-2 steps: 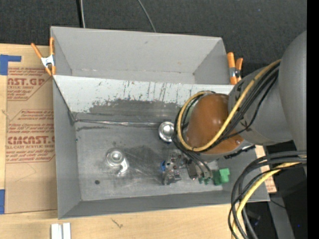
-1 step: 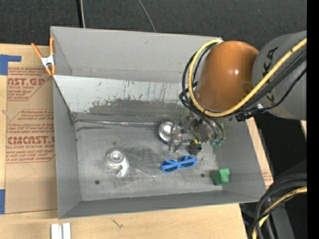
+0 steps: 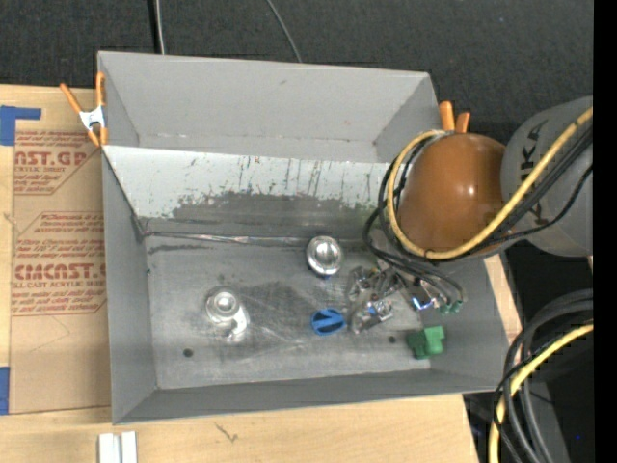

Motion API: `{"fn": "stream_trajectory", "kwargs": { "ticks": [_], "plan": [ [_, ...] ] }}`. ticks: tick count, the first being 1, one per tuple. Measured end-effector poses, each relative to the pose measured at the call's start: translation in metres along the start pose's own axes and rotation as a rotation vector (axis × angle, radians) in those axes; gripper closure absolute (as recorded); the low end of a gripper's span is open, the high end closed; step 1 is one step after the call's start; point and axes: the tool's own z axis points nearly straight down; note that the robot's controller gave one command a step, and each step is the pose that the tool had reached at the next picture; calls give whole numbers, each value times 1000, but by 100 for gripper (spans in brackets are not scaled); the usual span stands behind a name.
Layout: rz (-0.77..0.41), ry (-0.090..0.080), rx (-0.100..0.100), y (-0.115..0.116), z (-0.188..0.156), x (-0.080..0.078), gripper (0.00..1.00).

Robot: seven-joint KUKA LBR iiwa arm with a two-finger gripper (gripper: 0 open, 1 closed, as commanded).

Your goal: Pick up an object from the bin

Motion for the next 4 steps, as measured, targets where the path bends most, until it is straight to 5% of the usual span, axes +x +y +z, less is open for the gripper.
{"fn": "stream_trajectory", "kwargs": {
  "ticks": [1,2,3,4],
  "plan": [
    [141,-3,0,-51,52,-15,100],
    [140,-5,0,-50,51,-16,0],
    [140,-5,0,-50,51,-16,100],
    [141,-5,0,-50,51,-16,0]
  ]
}}
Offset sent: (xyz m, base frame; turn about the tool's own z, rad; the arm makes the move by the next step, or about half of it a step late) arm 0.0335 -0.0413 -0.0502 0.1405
